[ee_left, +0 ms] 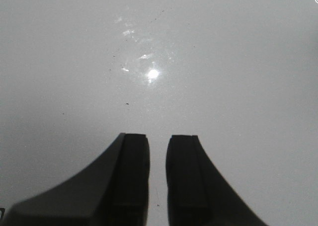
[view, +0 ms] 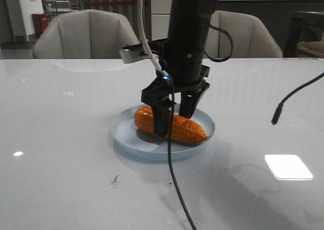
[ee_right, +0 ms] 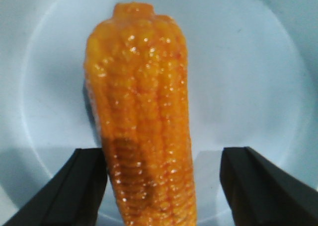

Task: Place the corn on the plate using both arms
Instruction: 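Carry the corn cob with the right gripper over the plate and lower it, then open the right gripper and lift it away from the corn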

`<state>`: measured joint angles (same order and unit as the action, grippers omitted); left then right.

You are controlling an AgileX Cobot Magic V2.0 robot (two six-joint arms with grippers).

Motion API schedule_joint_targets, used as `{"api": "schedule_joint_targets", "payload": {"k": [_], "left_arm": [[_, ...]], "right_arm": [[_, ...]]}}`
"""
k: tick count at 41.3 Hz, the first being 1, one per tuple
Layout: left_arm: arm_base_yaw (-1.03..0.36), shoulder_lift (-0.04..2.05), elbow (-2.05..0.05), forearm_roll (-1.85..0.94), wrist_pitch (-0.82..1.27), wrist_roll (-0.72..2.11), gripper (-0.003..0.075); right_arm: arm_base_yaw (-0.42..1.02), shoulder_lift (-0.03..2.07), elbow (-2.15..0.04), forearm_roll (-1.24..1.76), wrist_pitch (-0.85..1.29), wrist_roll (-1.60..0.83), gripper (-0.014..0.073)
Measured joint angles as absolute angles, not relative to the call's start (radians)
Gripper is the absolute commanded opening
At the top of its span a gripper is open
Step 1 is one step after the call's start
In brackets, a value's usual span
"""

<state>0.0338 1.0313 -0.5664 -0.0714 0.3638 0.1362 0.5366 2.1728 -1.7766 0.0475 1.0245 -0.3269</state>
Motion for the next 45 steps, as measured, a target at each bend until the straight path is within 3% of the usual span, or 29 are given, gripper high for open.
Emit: {"api": "schedule_joint_targets", "payload": {"k": [23, 35, 45], "left_arm": [[0.034, 1.031, -0.647, -0.071, 0.384, 0.136, 0.0204], [0.034, 1.031, -0.647, -0.071, 0.388, 0.136, 0.0204], [0.034, 1.031, -0.647, -0.071, 0.388, 0.136, 0.0204]], "right_arm": [[0.537, 2.131, -2.076, 0.048, 1.16, -0.238, 0.0584], [0.508, 1.902, -2.11, 0.051, 1.202, -0.214, 0.0584], [0.381, 1.682, -2.093, 0.045, 1.254, -0.207, 0.0584]]}}
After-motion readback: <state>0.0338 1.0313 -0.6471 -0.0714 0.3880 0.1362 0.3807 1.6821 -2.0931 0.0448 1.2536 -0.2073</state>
